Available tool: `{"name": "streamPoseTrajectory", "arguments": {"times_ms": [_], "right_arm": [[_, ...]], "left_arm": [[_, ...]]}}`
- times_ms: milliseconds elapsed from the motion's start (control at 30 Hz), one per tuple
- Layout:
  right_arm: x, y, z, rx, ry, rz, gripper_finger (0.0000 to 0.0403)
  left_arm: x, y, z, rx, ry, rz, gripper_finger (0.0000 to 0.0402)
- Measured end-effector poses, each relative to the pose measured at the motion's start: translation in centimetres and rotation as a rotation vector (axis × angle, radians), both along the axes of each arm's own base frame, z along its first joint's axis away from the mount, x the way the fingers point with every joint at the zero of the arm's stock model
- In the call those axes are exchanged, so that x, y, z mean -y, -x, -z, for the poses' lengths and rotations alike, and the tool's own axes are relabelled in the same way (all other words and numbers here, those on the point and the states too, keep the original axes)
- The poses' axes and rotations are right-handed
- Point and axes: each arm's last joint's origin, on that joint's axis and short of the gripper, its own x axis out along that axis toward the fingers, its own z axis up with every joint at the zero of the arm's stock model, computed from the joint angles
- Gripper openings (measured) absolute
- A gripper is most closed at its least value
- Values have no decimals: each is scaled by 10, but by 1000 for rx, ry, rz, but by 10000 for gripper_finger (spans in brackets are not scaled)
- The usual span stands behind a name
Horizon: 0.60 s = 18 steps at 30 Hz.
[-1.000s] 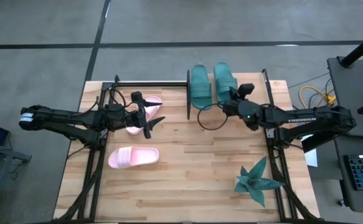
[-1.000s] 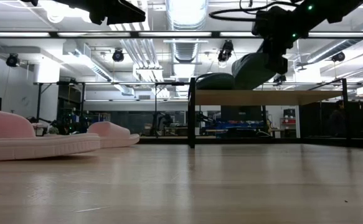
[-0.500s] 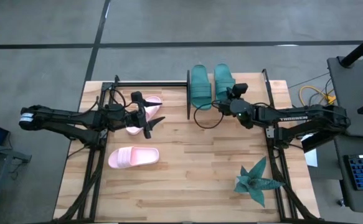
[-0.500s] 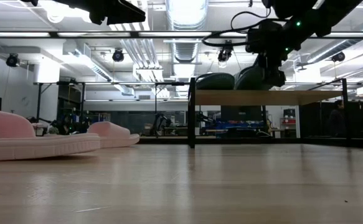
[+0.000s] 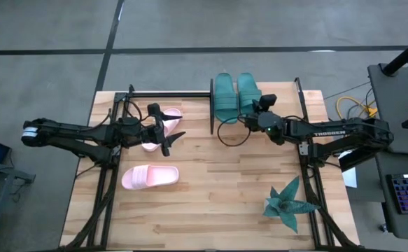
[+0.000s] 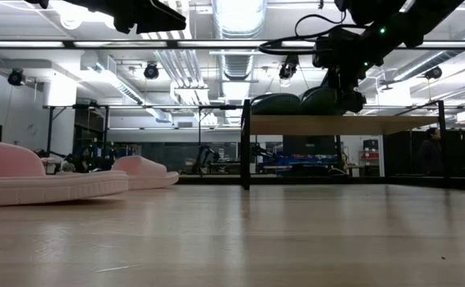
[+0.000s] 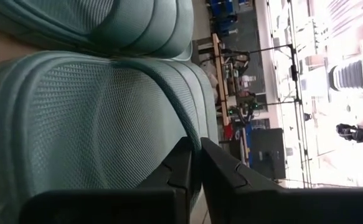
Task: Pick and place slides into the shelf
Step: Put the green slipper on the shelf
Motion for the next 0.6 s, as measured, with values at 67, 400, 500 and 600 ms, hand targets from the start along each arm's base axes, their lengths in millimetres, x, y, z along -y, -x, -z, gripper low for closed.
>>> {"name": "streamPoseTrajectory", "arguments": {"times_ms": [67,400,500,600], "right_arm": [[0,0,0,11,-6,3,27],[-1,2,4,14,-41,11,87],[-1,2,7,25,-79,-17,106],[-2,1,7,41,-106,-45,121]], "left_arm": [[0,0,0,0,0,0,258],[0,0,3,-8,1,0,258],[0,0,4,-10,1,0,258],[0,0,4,-12,1,0,258]]}}
